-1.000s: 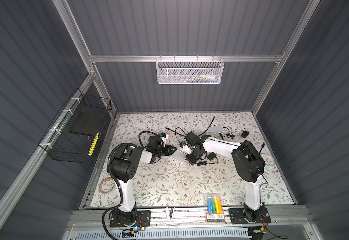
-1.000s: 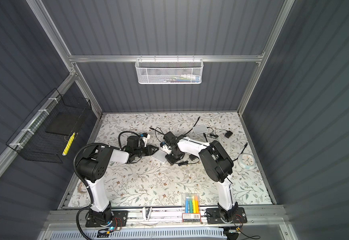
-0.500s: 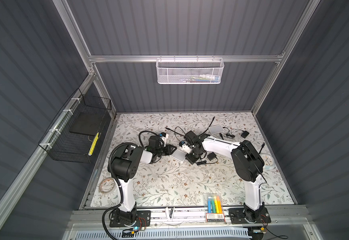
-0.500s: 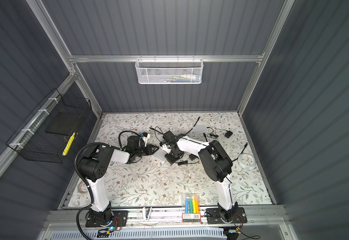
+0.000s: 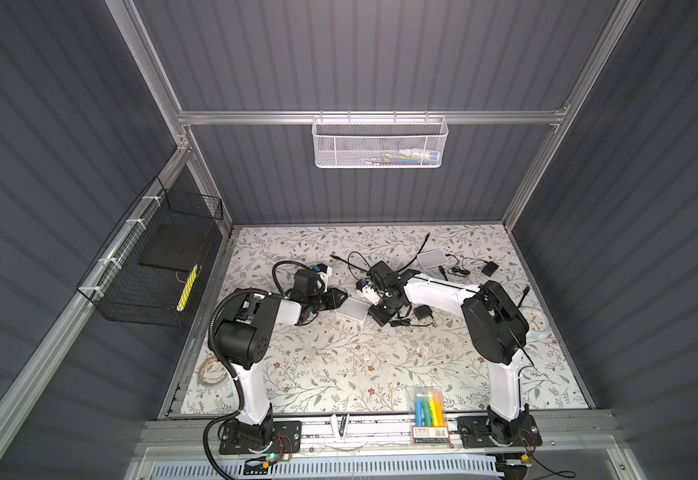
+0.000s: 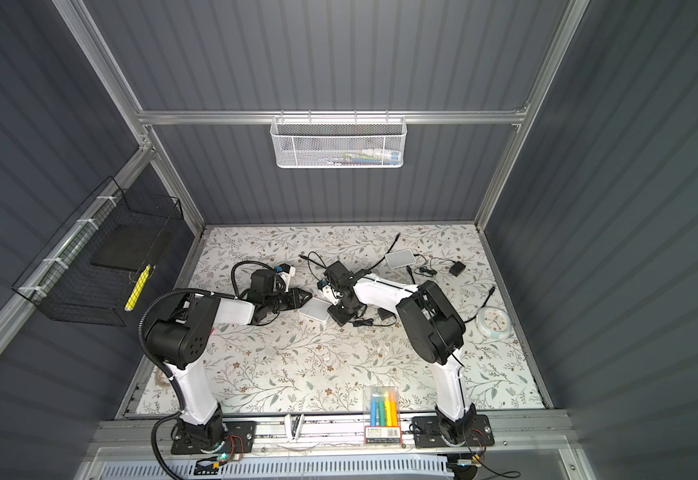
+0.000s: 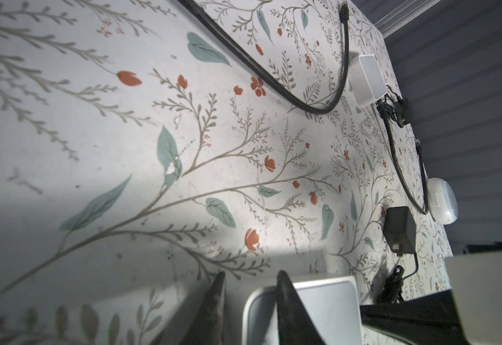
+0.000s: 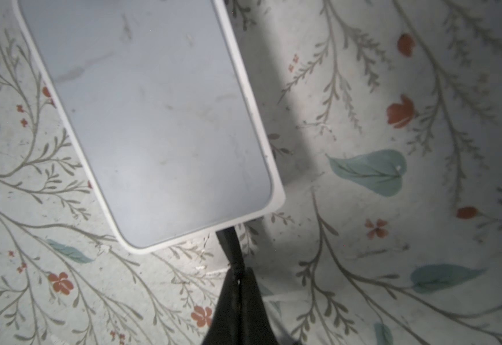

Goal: Insert the plug into the switch port

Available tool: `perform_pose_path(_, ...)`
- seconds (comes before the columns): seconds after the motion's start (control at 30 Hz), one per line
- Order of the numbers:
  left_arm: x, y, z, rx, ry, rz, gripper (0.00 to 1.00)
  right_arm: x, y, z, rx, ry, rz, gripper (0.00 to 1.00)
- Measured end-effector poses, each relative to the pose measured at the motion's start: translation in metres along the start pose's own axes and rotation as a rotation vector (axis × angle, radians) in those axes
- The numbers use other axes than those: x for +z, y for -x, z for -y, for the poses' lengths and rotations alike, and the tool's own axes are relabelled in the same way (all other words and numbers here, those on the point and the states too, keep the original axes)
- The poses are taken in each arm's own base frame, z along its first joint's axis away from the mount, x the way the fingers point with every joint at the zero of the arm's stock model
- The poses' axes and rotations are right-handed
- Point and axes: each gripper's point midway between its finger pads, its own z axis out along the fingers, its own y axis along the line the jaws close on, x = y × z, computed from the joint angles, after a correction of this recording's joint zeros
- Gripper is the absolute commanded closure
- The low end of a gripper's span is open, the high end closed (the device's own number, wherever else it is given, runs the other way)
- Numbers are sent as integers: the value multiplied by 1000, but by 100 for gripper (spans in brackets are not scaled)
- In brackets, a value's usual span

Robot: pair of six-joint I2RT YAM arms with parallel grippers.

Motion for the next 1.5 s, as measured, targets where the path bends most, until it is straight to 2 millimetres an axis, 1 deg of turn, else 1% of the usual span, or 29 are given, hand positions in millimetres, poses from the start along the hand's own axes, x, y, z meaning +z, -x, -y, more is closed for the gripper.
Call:
perform_pose_path(0.2,-1,0,0,6,13,-21,71,-1,-1,0,-16,-19,54,99)
perform_pose_path(0.23,-2,-1,0,6,16,-27,71,0,-1,0,-18,-21,58,96)
perform_pose_path(0.3,-4,-2,0,7,28,-40,70,0,0,0,-22,-25,68,84)
perform_pose_path(0.33,-5,-3,0,8,36,-50,69,0,1,1,-27,-28,79,81)
perform_pose_path(0.43,-10,-6,0,7,60,-85,66,-7,17,1,-47,-39,144,72)
perform_pose_path(0.57,-21,-8,-7,-15,112,-120,61,-26,33,2,-75,-61,219,72)
perform_pose_path(0.73,-44,-5,-25,-58,198,-126,59,-52,44,5,-43,-55,285,72)
perform_pose_path(0.77,-48,-4,-28,-64,210,-123,58,-56,45,7,-20,-50,294,73)
perform_pose_path(0.83,-56,1,-31,-73,229,-109,58,-62,45,8,43,-11,301,80)
perform_pose_path(0.9,-64,6,-31,-75,240,-93,58,-62,42,5,105,35,289,77)
perform_pose_path(0.93,-66,8,-29,-74,240,-88,58,-61,39,0,133,66,276,75)
perform_pose_path(1.0,-68,9,-26,-72,235,-85,58,-59,36,-14,170,133,260,71)
perform_pose_path(1.07,-68,9,-23,-77,217,-90,62,-54,30,-30,198,191,239,69)
perform_pose_path(1.1,-66,7,-20,-83,200,-97,64,-49,24,-38,211,220,224,69)
perform_pose_path(1.2,-59,-1,-13,-86,161,-133,64,-35,4,-57,263,287,173,70)
perform_pose_path(1.23,-55,-5,-11,-84,154,-150,64,-31,-2,-60,284,298,155,70)
perform_pose_path(1.3,-47,-14,-3,-76,134,-184,64,-28,-8,-61,317,302,138,70)
perform_pose_path(1.4,-41,-22,6,-66,112,-212,64,-29,-2,-59,342,301,158,69)
perform_pose_path(1.5,-39,-23,10,-61,101,-219,64,-27,4,-56,363,295,164,69)
